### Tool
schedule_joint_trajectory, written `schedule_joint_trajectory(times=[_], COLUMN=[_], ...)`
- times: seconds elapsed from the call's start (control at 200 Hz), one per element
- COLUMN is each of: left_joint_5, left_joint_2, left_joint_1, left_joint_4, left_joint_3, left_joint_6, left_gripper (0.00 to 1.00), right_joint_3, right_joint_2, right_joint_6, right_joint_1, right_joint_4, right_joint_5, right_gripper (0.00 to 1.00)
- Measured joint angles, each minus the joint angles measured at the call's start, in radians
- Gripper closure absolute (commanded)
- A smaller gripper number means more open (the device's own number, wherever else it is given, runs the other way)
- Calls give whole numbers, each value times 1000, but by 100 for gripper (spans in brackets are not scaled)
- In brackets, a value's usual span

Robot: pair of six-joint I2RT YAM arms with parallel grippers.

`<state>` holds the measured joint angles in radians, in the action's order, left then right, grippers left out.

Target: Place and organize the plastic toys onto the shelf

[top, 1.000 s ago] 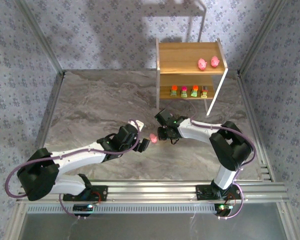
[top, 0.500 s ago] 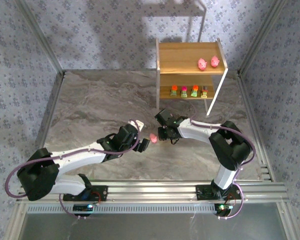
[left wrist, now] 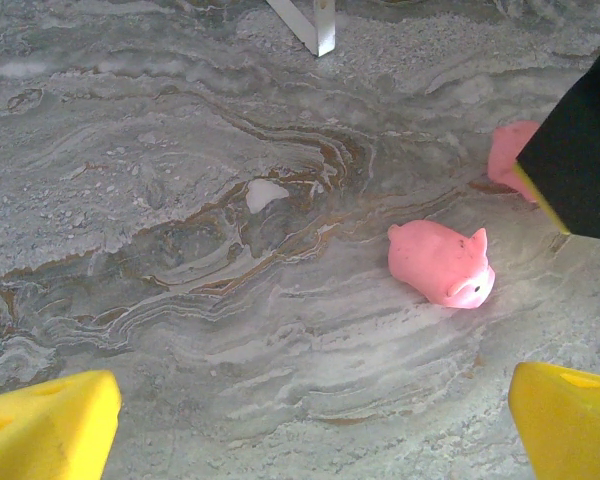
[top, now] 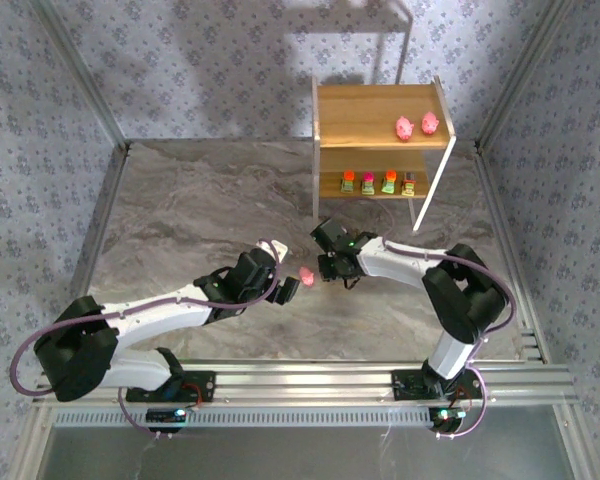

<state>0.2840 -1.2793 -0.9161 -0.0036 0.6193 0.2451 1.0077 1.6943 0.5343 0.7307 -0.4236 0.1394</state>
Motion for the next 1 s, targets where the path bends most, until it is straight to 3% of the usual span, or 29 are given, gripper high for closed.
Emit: schedule_joint_trajectory(times=[0.999], left_joint_5=[-31], left_joint_2=[19], left_joint_1=[-3], left_joint_4=[8], left_joint_3=[0], left_joint_6=[-2], left_gripper=[0], right_joint_3=[241], right_joint_2=[-201], right_joint_6=[-45], right_joint_1=[0], right_joint_4=[-270], right_joint_5=[116], right_gripper=[67])
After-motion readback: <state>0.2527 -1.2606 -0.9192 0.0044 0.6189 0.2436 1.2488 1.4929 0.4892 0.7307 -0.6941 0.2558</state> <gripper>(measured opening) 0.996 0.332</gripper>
